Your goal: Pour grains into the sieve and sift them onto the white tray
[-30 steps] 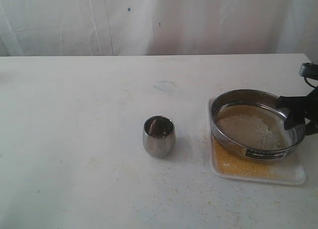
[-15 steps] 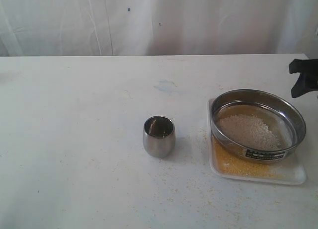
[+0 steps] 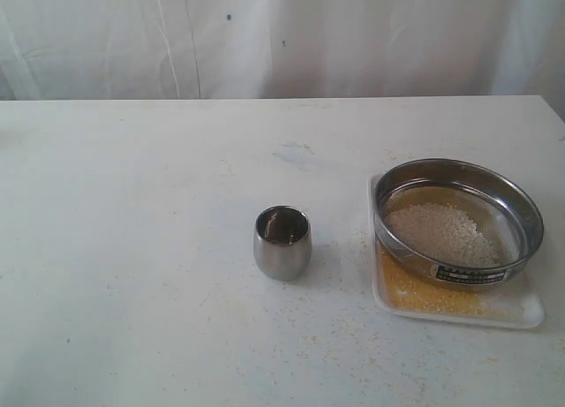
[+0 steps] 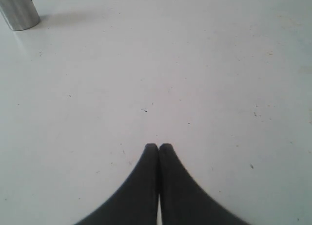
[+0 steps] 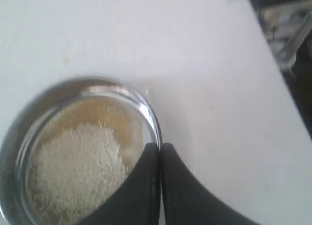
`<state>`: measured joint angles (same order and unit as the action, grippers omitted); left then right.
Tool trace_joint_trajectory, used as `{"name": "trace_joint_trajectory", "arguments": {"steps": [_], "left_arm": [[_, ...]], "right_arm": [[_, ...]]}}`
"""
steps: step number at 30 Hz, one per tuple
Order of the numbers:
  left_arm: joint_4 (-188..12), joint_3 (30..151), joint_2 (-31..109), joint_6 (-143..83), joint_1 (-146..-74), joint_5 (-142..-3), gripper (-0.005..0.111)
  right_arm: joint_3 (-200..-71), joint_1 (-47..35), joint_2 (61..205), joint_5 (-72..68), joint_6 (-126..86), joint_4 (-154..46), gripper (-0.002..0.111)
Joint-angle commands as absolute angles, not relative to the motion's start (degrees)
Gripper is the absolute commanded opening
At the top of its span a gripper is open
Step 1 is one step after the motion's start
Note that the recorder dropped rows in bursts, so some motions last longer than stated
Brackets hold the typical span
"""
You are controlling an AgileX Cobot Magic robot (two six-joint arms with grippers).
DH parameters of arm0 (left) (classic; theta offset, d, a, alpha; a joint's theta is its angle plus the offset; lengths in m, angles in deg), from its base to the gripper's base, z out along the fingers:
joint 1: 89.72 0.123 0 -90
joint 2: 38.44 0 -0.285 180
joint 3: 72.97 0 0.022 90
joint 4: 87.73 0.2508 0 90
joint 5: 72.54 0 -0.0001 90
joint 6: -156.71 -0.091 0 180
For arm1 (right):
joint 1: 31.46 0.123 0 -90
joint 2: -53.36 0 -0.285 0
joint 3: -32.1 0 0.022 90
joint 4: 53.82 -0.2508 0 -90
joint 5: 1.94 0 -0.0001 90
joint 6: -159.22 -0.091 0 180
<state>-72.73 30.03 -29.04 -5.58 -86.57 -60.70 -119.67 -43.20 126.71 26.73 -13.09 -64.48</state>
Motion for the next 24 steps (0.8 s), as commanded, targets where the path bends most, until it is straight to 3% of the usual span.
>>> {"name": "trace_joint_trajectory", "arguments": {"steps": [1,8,16,24], "left_arm": [[-72.44,29.81,-29.37,-5.31,-86.88,-60.58,0.0],[-72.44,29.81,-29.37,-5.31,-86.88,-60.58,0.0],[-72.44,29.81,-29.37,-5.31,-86.88,-60.58,0.0],[-72.44,29.81,-29.37,-5.31,-86.88,-60.58,0.0]], "right_arm": [[-106.59,-43.4,112.72,13.99,-13.57,-66.28,0.0],[-93.62,-43.4,93.39,8.08,-13.49,-70.13,0.0],[-91.93,-43.4,69.36,12.52,-13.06,-71.36,0.0],[-91.93,-43.4,61.15,19.65,-13.06,-71.36,0.0]]}}
